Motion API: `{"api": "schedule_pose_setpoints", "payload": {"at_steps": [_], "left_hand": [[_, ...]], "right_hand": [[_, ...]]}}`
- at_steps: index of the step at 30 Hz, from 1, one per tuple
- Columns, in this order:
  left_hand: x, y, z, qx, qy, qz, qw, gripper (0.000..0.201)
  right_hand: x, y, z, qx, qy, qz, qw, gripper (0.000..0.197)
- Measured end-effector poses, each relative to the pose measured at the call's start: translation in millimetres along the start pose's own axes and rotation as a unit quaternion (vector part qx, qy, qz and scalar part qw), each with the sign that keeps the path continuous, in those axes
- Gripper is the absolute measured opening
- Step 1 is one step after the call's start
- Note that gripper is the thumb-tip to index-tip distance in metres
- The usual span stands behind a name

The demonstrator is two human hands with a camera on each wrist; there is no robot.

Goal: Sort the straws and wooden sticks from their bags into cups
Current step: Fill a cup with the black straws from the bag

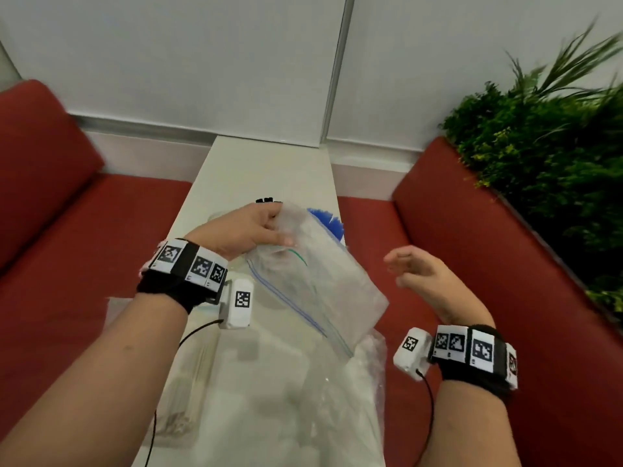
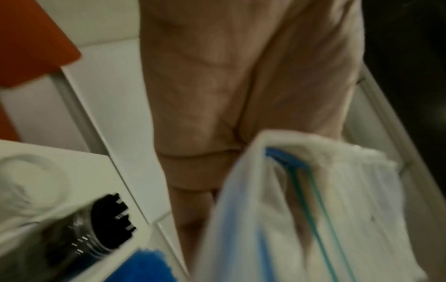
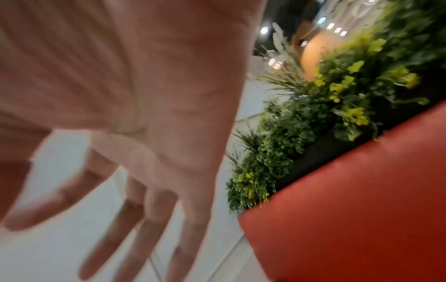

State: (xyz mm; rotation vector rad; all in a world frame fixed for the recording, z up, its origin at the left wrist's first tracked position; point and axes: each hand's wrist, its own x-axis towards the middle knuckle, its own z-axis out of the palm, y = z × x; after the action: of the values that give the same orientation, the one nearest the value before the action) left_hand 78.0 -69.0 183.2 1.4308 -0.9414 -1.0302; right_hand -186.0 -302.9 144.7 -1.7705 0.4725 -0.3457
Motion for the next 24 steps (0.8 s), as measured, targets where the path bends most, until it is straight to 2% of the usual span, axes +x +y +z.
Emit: {"api": "schedule_pose_setpoints", "payload": {"at_steps": [1, 2, 3, 4, 5, 6, 7, 8, 9, 10, 11, 12, 13, 15, 16, 18, 19, 20, 21, 22, 24], "left_hand": [[6.2, 6.7, 8.1, 0.038, -0.034, -0.006, 0.999, 0.042], [13.5, 13.4, 18.7, 0.076, -0.067, -0.01, 0.995, 0.041], [22.0, 18.1, 31.1, 0.093, -0.098, -0.014, 0.991, 0.039], [30.9, 20.8, 43.3, 0.085, -0.125, -0.017, 0.988, 0.036], [39.6, 21.7, 54.7, 0.066, -0.138, -0.017, 0.988, 0.034], [48.4, 20.0, 63.8, 0.048, -0.124, -0.013, 0.991, 0.033], [57.0, 16.2, 68.8, 0.063, -0.066, -0.004, 0.996, 0.032], [64.9, 9.8, 70.9, 0.118, 0.024, 0.013, 0.993, 0.031], [71.4, 0.1, 71.7, 0.198, 0.118, 0.031, 0.973, 0.031], [73.5, -9.9, 75.4, 0.267, 0.177, 0.051, 0.946, 0.029], [74.8, -22.0, 83.8, 0.306, 0.187, 0.073, 0.931, 0.025], [75.3, -36.5, 96.5, 0.319, 0.152, 0.093, 0.931, 0.018], [73.9, -53.4, 112.3, 0.328, 0.086, 0.102, 0.935, 0.014], [68.4, -96.2, 146.4, 0.376, -0.076, 0.066, 0.921, 0.017], [64.2, -120.5, 160.1, 0.419, -0.145, 0.021, 0.896, 0.024], [52.1, -170.4, 174.6, 0.52, -0.24, -0.106, 0.813, 0.049], [44.7, -193.2, 176.5, 0.559, -0.267, -0.149, 0.771, 0.062], [36.8, -212.9, 176.0, 0.588, -0.281, -0.167, 0.739, 0.073], [29.9, -229.9, 174.0, 0.609, -0.28, -0.167, 0.723, 0.081], [24.7, -243.5, 171.0, 0.619, -0.27, -0.16, 0.72, 0.085], [17.7, -263.3, 164.1, 0.612, -0.244, -0.152, 0.737, 0.089]], "right_hand": [[-2.8, -1.8, -0.1, 0.054, 0.014, -0.007, 0.998, 0.046], [-3.5, -2.6, 4.0, 0.097, -0.01, 0.001, 0.995, 0.056], [-2.6, 0.0, 10.7, 0.116, -0.056, 0.019, 0.992, 0.069], [-1.7, 6.5, 18.7, 0.112, -0.104, 0.044, 0.987, 0.073], [-1.4, 15.1, 26.7, 0.107, -0.133, 0.072, 0.983, 0.067], [-3.4, 26.6, 32.7, 0.117, -0.132, 0.096, 0.98, 0.055], [-7.2, 40.9, 36.4, 0.134, -0.095, 0.115, 0.98, 0.043], [-12.6, 57.4, 37.9, 0.154, -0.034, 0.13, 0.979, 0.032], [-18.6, 76.1, 38.2, 0.155, 0.035, 0.139, 0.977, 0.021], [-24.6, 94.8, 39.1, 0.14, 0.092, 0.145, 0.975, 0.013], [-30.2, 112.6, 42.8, 0.104, 0.139, 0.156, 0.972, 0.012], [-35.3, 129.1, 50.8, 0.071, 0.173, 0.172, 0.967, 0.013], [-40.0, 144.7, 62.6, 0.04, 0.197, 0.19, 0.961, 0.014], [-49.6, 172.7, 92.8, -0.031, 0.234, 0.231, 0.944, 0.023], [-53.3, 185.9, 108.0, -0.077, 0.242, 0.25, 0.934, 0.034], [-60.0, 206.8, 133.9, -0.197, 0.21, 0.283, 0.915, 0.062], [-62.3, 215.1, 144.3, -0.273, 0.166, 0.304, 0.898, 0.076], [-64.8, 221.3, 153.1, -0.355, 0.122, 0.313, 0.872, 0.083], [-67.7, 228.0, 160.9, -0.427, 0.088, 0.308, 0.845, 0.081], [-69.8, 232.9, 168.9, -0.475, 0.064, 0.297, 0.826, 0.075], [-74.1, 235.9, 183.9, -0.491, 0.042, 0.296, 0.818, 0.068]]}}
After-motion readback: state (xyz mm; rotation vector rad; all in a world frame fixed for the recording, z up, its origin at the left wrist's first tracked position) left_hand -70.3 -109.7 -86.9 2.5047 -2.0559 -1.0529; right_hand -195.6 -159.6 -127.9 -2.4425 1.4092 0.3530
